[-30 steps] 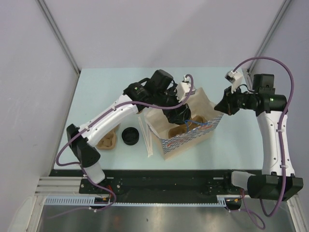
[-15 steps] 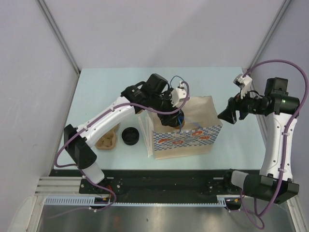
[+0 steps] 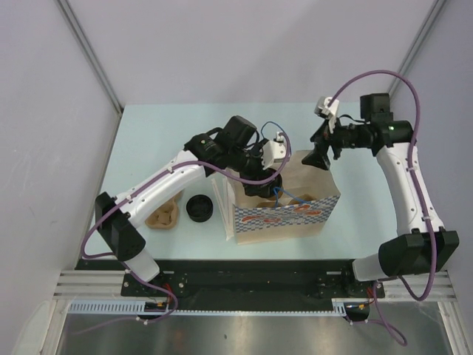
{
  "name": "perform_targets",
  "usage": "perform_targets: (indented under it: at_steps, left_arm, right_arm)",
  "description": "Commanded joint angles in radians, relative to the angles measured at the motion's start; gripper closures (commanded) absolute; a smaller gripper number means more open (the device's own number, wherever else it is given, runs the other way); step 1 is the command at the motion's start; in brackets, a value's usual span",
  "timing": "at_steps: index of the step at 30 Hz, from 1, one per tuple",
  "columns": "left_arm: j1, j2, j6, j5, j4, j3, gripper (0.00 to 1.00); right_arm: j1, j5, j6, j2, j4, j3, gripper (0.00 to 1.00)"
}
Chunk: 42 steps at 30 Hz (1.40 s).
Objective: Pack the takeout coffee
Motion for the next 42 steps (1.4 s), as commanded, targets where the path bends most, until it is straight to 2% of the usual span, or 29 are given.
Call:
perform_targets:
  at_steps: [1,6,9,10,12,13,16,22,28,33,42]
  left_arm:
    - [-0.006,-0.039,0.045,0.014,0.009,-0.004,0.8]
    - [-0.006,-0.033,0.051,0.0,0.003,-0.009,0.8]
    - [-0.006,-0.035,0.051,0.0,0.006,-0.018,0.8]
    - [-0.006,-0.036,0.053,0.0,0.009,-0.02,0.8]
    - [-0.006,-0.039,0.049,-0.001,0.009,-0.026,0.8]
    - [-0.006,-0.045,0.046,-0.003,0.009,-0.029,0.8]
    - [-0.005,-0.061,0.037,-0.027,0.044,-0.052,0.8]
    - [-0.006,-0.099,0.039,-0.118,0.13,-0.118,0.81]
    - [-0.014,-0.138,0.077,-0.144,0.179,-0.213,0.82]
    - [-0.049,-0.205,0.118,-0.196,0.28,-0.316,0.81]
    - [-0.095,-0.275,0.166,-0.27,0.415,-0.492,0.82]
  right_arm:
    - [0.075,0.008,-0.034,0.057,0.14,0.046,0.1]
    - [0.143,0.025,-0.112,0.122,0.119,0.052,0.16]
    - [0.168,0.035,-0.161,0.16,0.09,0.063,0.27]
    - [0.169,0.04,-0.181,0.171,0.082,0.069,0.38]
    - [0.174,0.042,-0.185,0.201,0.05,0.099,0.51]
    - [0.174,0.034,-0.201,0.209,0.035,0.116,0.66]
    - [0.174,0.013,-0.19,0.208,0.016,0.153,0.99]
    - [0.185,0.011,-0.034,0.095,0.197,0.072,1.0]
    - [0.226,0.048,-0.011,-0.008,0.269,-0.023,1.0]
    - [0.292,0.173,0.025,-0.097,0.363,-0.121,1.0]
    - [0.355,0.342,0.022,-0.234,0.384,-0.227,1.0]
